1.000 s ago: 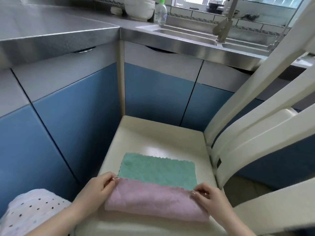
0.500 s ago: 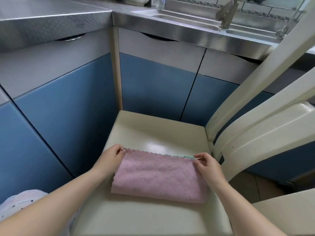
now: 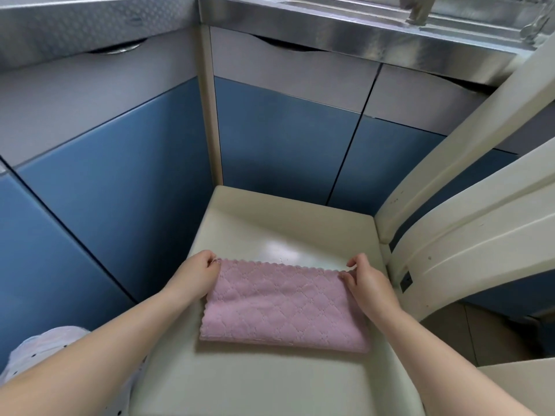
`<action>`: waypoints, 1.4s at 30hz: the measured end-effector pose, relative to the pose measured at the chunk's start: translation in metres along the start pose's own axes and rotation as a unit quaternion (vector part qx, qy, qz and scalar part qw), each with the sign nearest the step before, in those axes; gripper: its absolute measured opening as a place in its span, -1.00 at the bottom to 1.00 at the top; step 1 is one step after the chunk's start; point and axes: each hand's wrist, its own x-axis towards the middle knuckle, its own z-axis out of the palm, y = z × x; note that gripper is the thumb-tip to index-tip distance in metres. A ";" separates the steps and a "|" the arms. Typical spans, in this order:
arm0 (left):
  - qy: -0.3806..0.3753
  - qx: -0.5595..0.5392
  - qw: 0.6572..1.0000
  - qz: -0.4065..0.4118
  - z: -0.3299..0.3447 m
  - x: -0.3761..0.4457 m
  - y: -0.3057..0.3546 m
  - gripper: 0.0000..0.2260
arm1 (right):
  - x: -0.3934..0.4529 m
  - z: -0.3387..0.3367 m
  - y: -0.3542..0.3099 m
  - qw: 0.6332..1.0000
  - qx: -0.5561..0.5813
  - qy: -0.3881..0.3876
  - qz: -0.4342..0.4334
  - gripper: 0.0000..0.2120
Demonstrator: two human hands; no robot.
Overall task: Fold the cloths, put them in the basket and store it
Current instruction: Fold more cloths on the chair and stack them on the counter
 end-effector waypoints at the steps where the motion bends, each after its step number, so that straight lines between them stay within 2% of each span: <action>1: -0.007 -0.004 1.000 -0.004 -0.001 0.001 -0.001 -0.76 | 0.001 0.001 0.000 1.000 0.010 0.005 0.009 -0.76; 3: -0.016 -0.010 1.000 -0.011 -0.004 0.001 -0.002 -0.79 | 0.003 0.001 0.000 0.998 0.047 0.028 0.035 -0.70; 5: 0.014 0.035 0.999 0.016 -0.005 -0.003 -0.002 -0.78 | 0.004 0.001 -0.001 0.991 0.085 0.094 0.040 -0.63; 7: 0.093 0.098 0.987 0.091 0.002 -0.010 -0.004 -0.72 | 0.001 0.003 -0.009 0.985 0.074 0.155 -0.002 -0.62; 9: 0.125 0.136 0.964 0.193 0.019 -0.024 0.005 -0.65 | -0.011 0.011 -0.029 0.982 0.055 0.165 -0.077 -0.69; 11: 0.111 0.191 0.938 0.266 0.048 -0.036 0.015 -0.58 | -0.031 0.031 -0.054 0.978 0.009 0.142 -0.151 -0.69; 13: 0.064 0.259 0.925 0.271 0.076 -0.044 0.025 -0.52 | -0.048 0.054 -0.071 0.979 -0.064 0.063 -0.185 -0.62; 16: 0.043 0.324 0.910 0.254 0.093 -0.050 0.023 -0.51 | -0.058 0.071 -0.070 0.976 -0.133 -0.018 -0.173 -0.55; 20: 0.042 0.356 0.904 0.233 0.088 -0.045 0.003 -0.49 | -0.053 0.064 -0.049 0.969 -0.200 -0.039 -0.140 -0.41; 24: 0.063 0.382 0.894 0.227 0.073 -0.040 -0.010 -0.44 | -0.052 0.047 -0.031 0.975 -0.175 -0.070 -0.121 -0.25; 28: 0.065 0.389 0.890 0.230 0.063 -0.038 -0.016 -0.44 | -0.051 0.035 -0.017 0.972 -0.201 -0.083 -0.093 -0.18; 30: 0.089 0.376 0.884 0.263 0.062 -0.045 -0.009 -0.50 | -0.048 0.032 -0.023 0.973 -0.205 -0.066 -0.088 -0.21; 31: 0.097 0.368 0.875 0.301 0.066 -0.051 -0.005 -0.53 | -0.045 0.031 -0.028 0.973 -0.203 -0.044 -0.102 -0.28; 33: 0.085 0.357 0.842 0.396 0.078 -0.073 0.002 -0.57 | -0.042 0.029 -0.042 0.966 -0.202 -0.024 -0.162 -0.53; 35: 0.053 0.347 0.822 0.449 0.091 -0.093 0.003 -0.59 | -0.040 0.030 -0.053 0.949 -0.212 -0.035 -0.229 -0.62; 40: 0.041 0.372 0.819 0.435 0.092 -0.095 -0.011 -0.60 | -0.038 0.028 -0.052 0.928 -0.272 -0.051 -0.250 -0.63; 42: 0.051 0.385 0.816 0.428 0.082 -0.090 -0.019 -0.60 | -0.041 0.024 -0.044 0.918 -0.297 -0.032 -0.260 -0.65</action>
